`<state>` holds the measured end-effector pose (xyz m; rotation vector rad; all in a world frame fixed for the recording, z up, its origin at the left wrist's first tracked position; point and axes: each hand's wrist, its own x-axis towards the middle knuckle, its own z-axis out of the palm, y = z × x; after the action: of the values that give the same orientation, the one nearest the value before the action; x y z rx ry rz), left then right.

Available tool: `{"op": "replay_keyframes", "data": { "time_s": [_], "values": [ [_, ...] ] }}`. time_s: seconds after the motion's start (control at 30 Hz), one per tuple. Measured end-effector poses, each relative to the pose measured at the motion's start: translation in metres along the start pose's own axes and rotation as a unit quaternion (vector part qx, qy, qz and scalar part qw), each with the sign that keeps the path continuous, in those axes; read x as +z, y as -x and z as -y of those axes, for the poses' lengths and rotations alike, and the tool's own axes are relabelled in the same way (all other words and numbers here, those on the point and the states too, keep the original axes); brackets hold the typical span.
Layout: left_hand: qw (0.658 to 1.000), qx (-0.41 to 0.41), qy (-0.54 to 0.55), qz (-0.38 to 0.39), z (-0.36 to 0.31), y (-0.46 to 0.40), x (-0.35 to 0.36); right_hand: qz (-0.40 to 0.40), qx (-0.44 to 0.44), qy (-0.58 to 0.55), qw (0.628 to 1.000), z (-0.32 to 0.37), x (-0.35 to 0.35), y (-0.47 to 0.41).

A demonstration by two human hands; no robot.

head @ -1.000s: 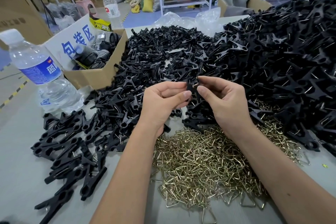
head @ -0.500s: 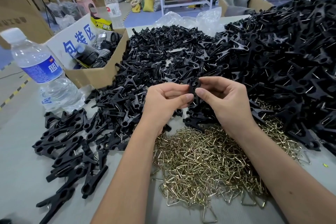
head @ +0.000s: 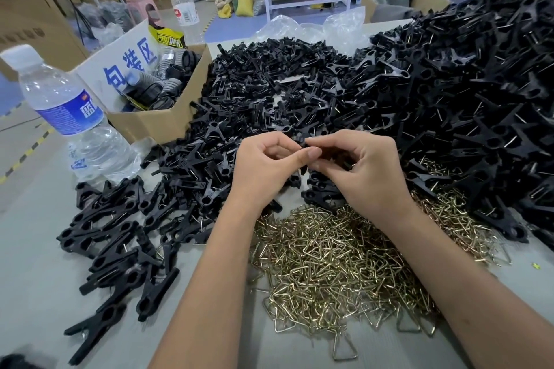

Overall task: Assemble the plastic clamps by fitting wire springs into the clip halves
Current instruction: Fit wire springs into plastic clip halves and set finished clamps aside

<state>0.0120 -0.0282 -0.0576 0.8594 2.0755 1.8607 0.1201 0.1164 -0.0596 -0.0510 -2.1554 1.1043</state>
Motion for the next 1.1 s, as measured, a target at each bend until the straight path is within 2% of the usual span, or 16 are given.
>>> {"op": "replay_keyframes", "data": {
  "time_s": [0.13, 0.23, 0.3, 0.37, 0.43, 0.53, 0.6, 0.67, 0.77, 0.83, 0.97, 1.1],
  "values": [
    [0.999, -0.023, 0.045, 0.011, 0.001, -0.002, -0.009, 0.000, 0.001, 0.021, 1.000, 0.006, -0.001, 0.000],
    [0.998, -0.010, 0.056, -0.042, 0.003, -0.006, -0.021, 0.023, -0.006, 0.056, 0.998, 0.011, -0.002, -0.002],
    [0.992, -0.014, 0.086, -0.088, 0.006, -0.009, -0.029, 0.142, -0.018, 0.146, 0.979, 0.013, -0.002, -0.001],
    [0.987, -0.021, 0.104, -0.122, 0.009, -0.012, -0.034, 0.276, -0.022, 0.238, 0.931, 0.014, 0.000, 0.000],
    [0.987, -0.024, 0.098, -0.127, 0.013, -0.014, -0.034, 0.333, -0.014, 0.254, 0.908, 0.017, 0.003, -0.001],
    [0.989, -0.020, 0.086, -0.119, 0.016, -0.013, -0.031, 0.359, -0.011, 0.260, 0.896, 0.017, 0.005, -0.003],
    [0.990, -0.015, 0.071, -0.118, 0.016, -0.014, -0.029, 0.353, -0.005, 0.268, 0.897, 0.017, 0.005, -0.003],
    [0.989, -0.013, 0.076, -0.123, 0.016, -0.015, -0.028, 0.321, 0.013, 0.226, 0.920, 0.016, 0.004, -0.003],
    [0.988, -0.017, 0.104, -0.117, 0.017, -0.015, -0.028, 0.228, 0.042, 0.100, 0.968, 0.014, 0.001, -0.002],
    [0.989, -0.018, 0.107, -0.105, 0.018, -0.014, -0.028, 0.154, 0.055, 0.035, 0.986, 0.011, -0.001, -0.002],
    [0.989, -0.019, 0.111, -0.094, 0.018, -0.014, -0.029, 0.082, 0.118, -0.048, 0.989, 0.004, -0.008, -0.004],
    [0.989, -0.006, 0.119, -0.086, 0.017, -0.013, -0.028, 0.112, 0.136, -0.091, 0.980, 0.001, -0.016, -0.007]
  ]
}}
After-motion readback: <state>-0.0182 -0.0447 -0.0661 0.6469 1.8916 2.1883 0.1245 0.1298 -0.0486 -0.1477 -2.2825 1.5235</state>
